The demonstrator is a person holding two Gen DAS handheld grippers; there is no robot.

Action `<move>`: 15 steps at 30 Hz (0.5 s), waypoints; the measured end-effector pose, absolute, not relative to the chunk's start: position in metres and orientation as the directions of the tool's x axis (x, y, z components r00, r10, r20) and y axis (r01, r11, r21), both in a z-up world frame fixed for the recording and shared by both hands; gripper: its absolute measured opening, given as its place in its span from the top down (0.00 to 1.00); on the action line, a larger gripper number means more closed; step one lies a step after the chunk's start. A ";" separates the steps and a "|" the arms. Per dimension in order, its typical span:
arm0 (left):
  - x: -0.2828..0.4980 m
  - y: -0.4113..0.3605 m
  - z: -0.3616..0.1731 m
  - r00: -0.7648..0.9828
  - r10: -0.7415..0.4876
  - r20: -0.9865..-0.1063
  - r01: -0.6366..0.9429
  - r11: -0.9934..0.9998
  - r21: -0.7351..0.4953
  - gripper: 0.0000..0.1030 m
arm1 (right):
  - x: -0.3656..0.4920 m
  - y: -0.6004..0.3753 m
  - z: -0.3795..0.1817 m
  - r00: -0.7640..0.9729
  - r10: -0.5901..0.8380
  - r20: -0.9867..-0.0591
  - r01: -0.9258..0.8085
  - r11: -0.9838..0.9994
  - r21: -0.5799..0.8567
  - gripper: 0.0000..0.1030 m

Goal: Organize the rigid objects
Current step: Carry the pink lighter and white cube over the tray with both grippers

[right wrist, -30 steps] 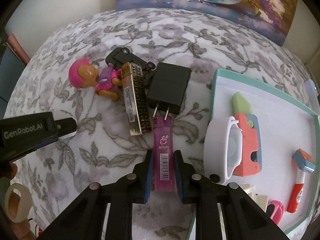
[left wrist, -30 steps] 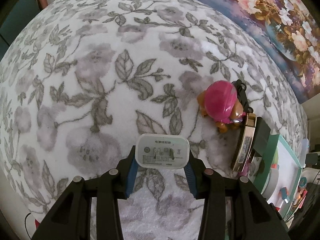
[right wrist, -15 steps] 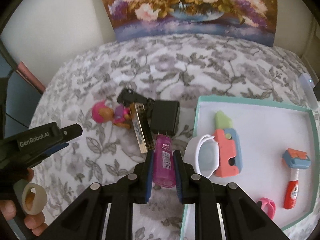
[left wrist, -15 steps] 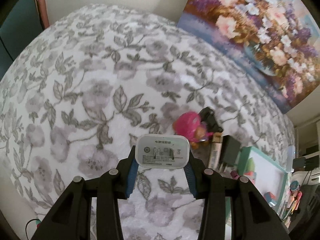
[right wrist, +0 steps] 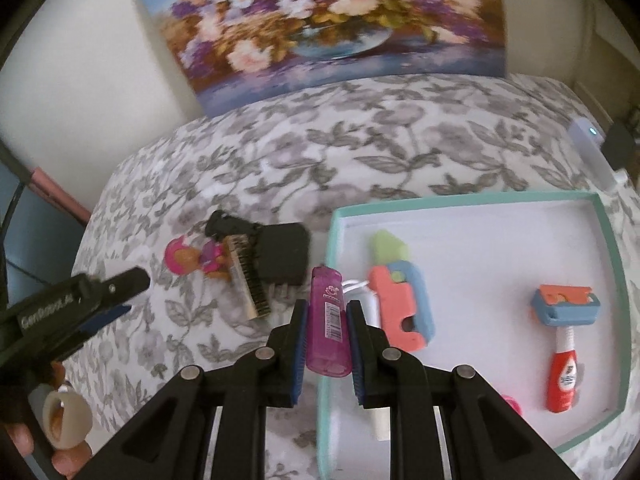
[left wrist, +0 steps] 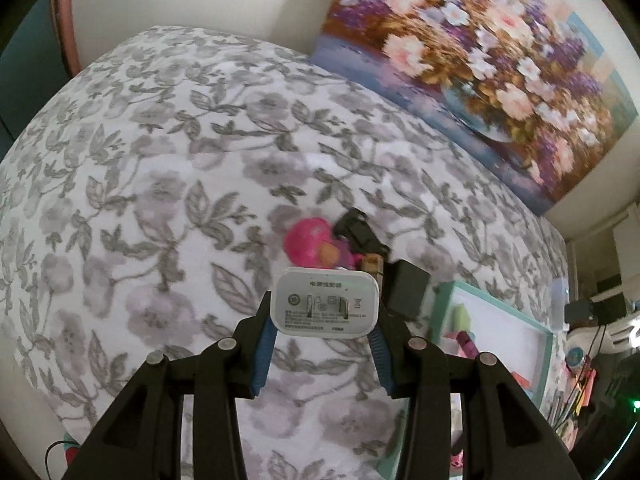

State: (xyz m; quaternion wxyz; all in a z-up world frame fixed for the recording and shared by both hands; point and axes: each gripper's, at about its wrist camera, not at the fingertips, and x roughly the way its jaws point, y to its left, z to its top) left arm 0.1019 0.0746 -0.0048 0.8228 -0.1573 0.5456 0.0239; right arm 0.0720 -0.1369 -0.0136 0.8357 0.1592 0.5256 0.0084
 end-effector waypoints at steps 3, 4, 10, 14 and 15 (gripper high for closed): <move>0.101 0.056 -0.004 0.399 -0.152 -0.904 -0.174 0.955 -0.238 0.57 | 0.067 -0.159 -0.014 0.459 0.168 -0.873 0.201 0.937 0.286 0.80; 0.100 0.048 -0.004 0.397 -0.158 -0.904 -0.159 0.958 -0.237 0.57 | 0.065 -0.169 -0.014 0.463 0.167 -0.870 0.221 0.929 0.297 0.80; 0.094 0.010 -0.003 0.380 -0.194 -0.904 -0.075 0.968 -0.239 0.57 | 0.054 -0.213 -0.016 0.480 0.152 -0.864 0.311 0.892 0.329 0.80; 0.090 -0.015 -0.005 0.364 -0.220 -0.905 -0.022 0.970 -0.244 0.57 | 0.049 -0.231 -0.018 0.483 0.143 -0.864 0.341 0.878 0.335 0.80; 0.090 -0.019 -0.005 0.362 -0.221 -0.906 -0.013 0.970 -0.241 0.57 | 0.047 -0.236 -0.018 0.485 0.143 -0.863 0.347 0.874 0.340 0.80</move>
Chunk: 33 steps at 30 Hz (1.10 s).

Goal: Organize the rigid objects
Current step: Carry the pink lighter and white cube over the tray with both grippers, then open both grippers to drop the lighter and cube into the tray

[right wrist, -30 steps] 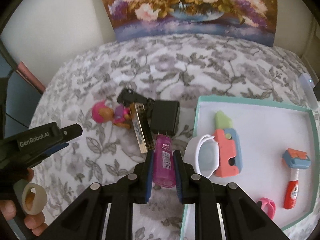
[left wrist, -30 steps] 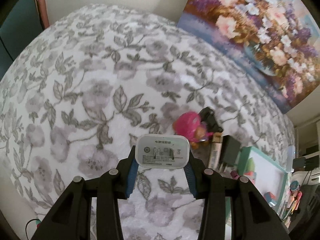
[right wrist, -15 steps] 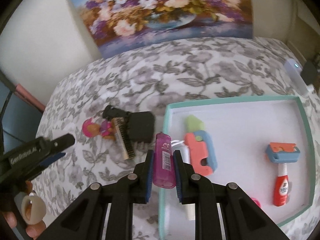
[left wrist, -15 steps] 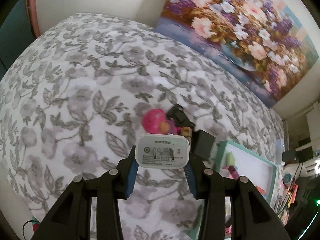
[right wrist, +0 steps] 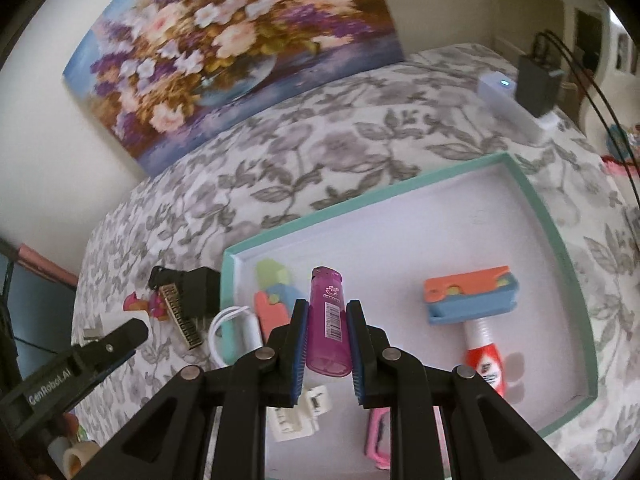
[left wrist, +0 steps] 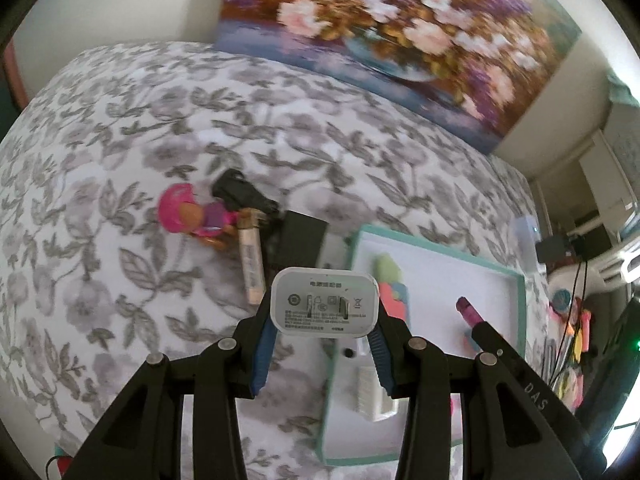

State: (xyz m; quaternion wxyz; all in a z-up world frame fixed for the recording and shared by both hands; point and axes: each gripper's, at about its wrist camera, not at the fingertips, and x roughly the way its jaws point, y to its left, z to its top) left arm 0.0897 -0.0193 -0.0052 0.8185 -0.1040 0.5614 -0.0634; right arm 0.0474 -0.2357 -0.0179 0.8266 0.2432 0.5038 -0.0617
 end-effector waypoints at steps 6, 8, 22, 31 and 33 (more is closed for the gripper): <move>0.085 -0.049 -0.012 0.333 -0.226 -0.915 0.050 0.974 -0.222 0.57 | 0.040 -0.255 -0.021 0.479 0.128 -0.868 0.373 0.866 0.334 0.80; 0.084 -0.061 -0.016 0.319 -0.230 -0.920 0.076 0.973 -0.217 0.57 | 0.039 -0.258 -0.022 0.476 0.129 -0.870 0.378 0.863 0.334 0.80; 0.076 -0.105 -0.041 0.230 -0.237 -0.944 0.160 0.966 -0.203 0.57 | 0.035 -0.265 -0.030 0.440 0.125 -0.889 0.389 0.866 0.314 0.80; 0.075 -0.111 -0.049 0.213 -0.214 -0.953 0.166 0.969 -0.181 0.57 | 0.035 -0.262 -0.035 0.414 0.133 -0.901 0.393 0.866 0.308 0.80; 0.075 -0.110 -0.052 0.208 -0.211 -0.955 0.162 0.970 -0.179 0.57 | 0.035 -0.262 -0.037 0.404 0.135 -0.905 0.394 0.867 0.306 0.78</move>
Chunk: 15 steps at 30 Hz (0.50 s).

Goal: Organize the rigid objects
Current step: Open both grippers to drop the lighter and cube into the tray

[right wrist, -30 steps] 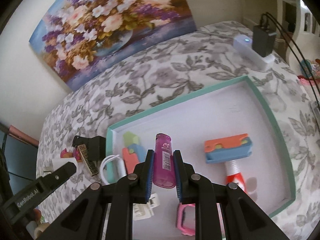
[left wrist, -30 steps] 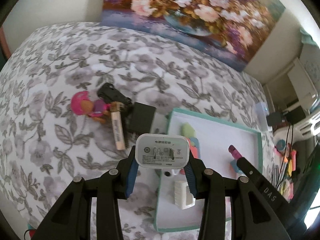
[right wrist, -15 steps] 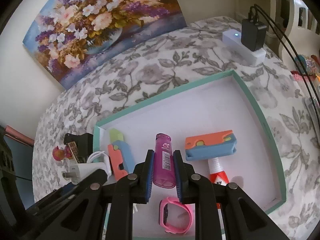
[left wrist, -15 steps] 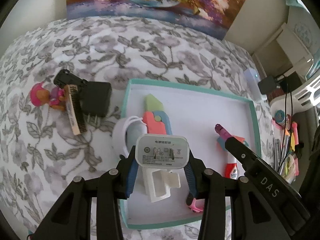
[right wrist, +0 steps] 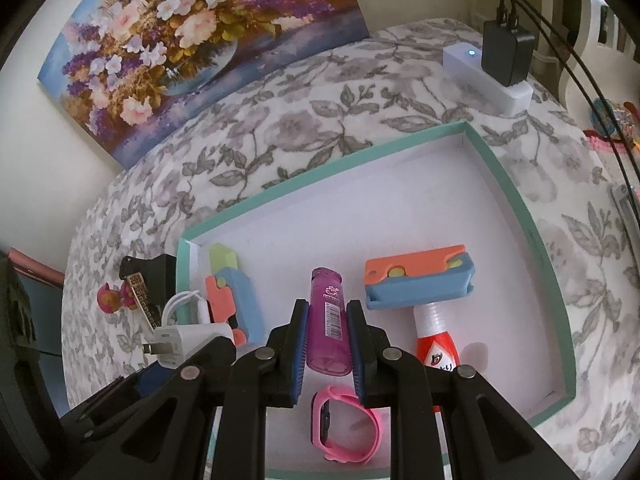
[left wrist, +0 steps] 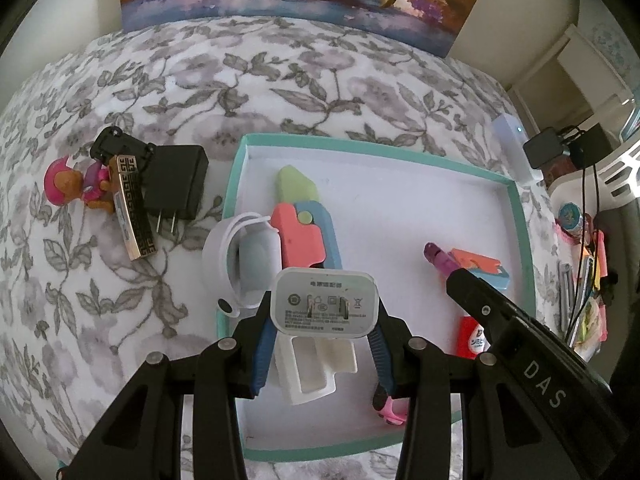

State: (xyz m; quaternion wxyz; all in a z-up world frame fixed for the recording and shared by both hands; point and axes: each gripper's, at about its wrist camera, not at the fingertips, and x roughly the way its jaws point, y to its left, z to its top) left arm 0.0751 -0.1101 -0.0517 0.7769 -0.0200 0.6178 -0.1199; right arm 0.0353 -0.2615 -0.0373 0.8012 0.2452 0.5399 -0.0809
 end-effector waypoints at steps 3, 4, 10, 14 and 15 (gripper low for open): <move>0.076 -0.110 -0.054 0.201 -0.204 -0.958 0.157 0.972 -0.174 0.57 | 0.036 -0.261 -0.038 0.400 0.132 -0.907 0.395 0.868 0.300 0.78; 0.076 -0.110 -0.055 0.198 -0.200 -0.960 0.156 0.973 -0.170 0.57 | 0.036 -0.261 -0.038 0.401 0.131 -0.907 0.397 0.867 0.301 0.78; 0.076 -0.111 -0.048 0.223 -0.208 -0.952 0.168 0.971 -0.173 0.52 | 0.035 -0.263 -0.029 0.426 0.122 -0.896 0.399 0.864 0.307 0.78; 0.076 -0.108 -0.040 0.248 -0.219 -0.944 0.169 0.969 -0.180 0.44 | 0.033 -0.265 -0.019 0.459 0.112 -0.882 0.398 0.861 0.316 0.78; 0.076 -0.107 -0.038 0.251 -0.221 -0.943 0.167 0.969 -0.182 0.42 | 0.033 -0.265 -0.017 0.465 0.110 -0.878 0.398 0.861 0.318 0.78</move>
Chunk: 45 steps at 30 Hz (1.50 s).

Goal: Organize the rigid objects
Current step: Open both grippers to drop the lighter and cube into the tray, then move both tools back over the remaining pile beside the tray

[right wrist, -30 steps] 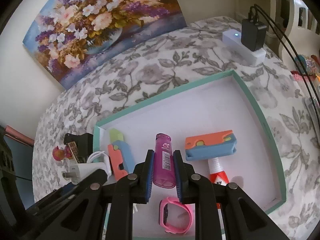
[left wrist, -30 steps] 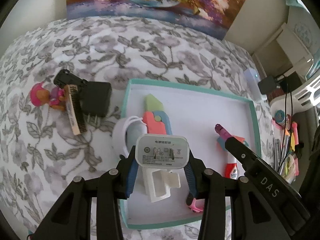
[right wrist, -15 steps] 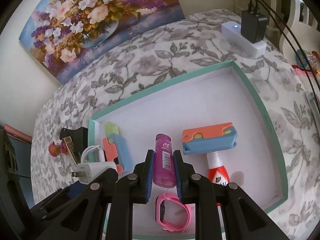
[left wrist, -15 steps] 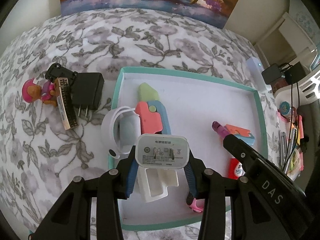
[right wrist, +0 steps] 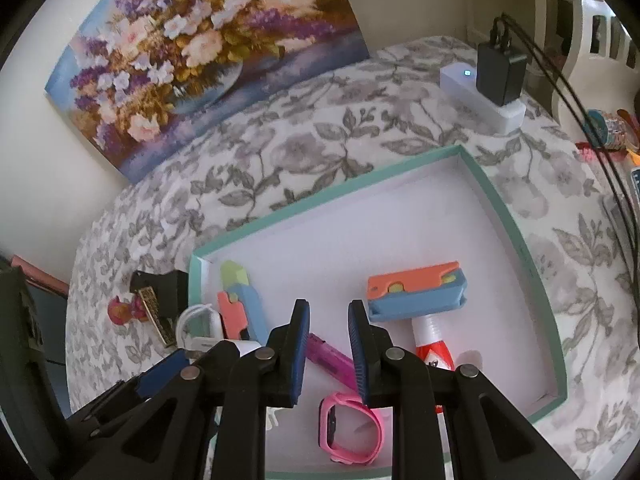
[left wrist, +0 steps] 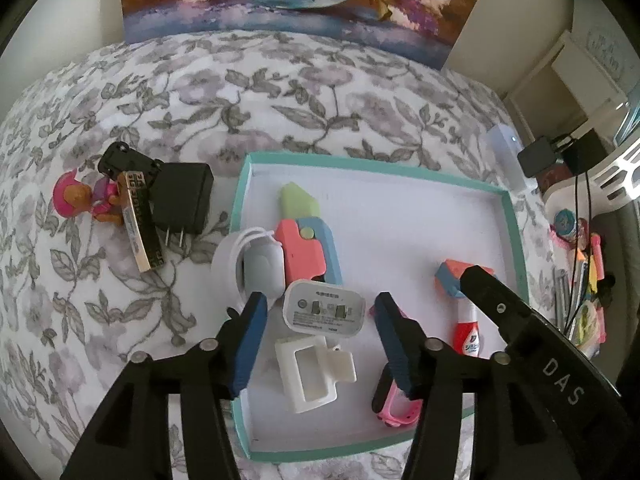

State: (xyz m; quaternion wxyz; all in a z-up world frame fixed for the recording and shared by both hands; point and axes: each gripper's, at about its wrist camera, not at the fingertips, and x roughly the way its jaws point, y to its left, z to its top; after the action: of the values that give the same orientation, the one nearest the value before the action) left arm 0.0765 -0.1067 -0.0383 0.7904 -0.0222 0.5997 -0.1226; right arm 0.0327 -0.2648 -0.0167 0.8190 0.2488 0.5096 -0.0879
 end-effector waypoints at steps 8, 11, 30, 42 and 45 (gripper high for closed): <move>0.085 -0.079 -0.034 0.277 -0.216 -0.936 0.090 0.976 -0.198 0.29 | 0.031 -0.270 -0.016 0.471 0.100 -0.877 0.414 0.852 0.320 0.78; 0.089 -0.064 -0.029 0.295 -0.218 -0.930 0.048 0.976 -0.214 0.24 | 0.031 -0.270 -0.018 0.462 0.095 -0.882 0.417 0.854 0.310 0.78; 0.101 0.004 -0.022 0.346 -0.051 -0.937 -0.138 0.985 -0.104 0.08 | 0.042 -0.240 -0.023 0.413 0.018 -0.911 0.362 0.914 0.182 0.36; 0.105 0.030 -0.025 0.344 0.004 -0.939 -0.211 0.975 -0.073 0.08 | 0.047 -0.217 -0.026 0.416 -0.009 -0.909 0.307 0.942 0.132 0.03; 0.107 0.033 -0.023 0.357 0.024 -0.934 -0.209 0.976 -0.055 0.08 | 0.047 -0.212 -0.024 0.432 -0.010 -0.902 0.297 0.946 0.132 0.00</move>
State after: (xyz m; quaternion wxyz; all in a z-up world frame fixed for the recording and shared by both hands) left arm 0.1067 0.0332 -0.0232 0.8194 -0.0822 0.5628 0.0710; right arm 0.0470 -0.2118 -0.0241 0.8352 0.1366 0.5247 -0.0920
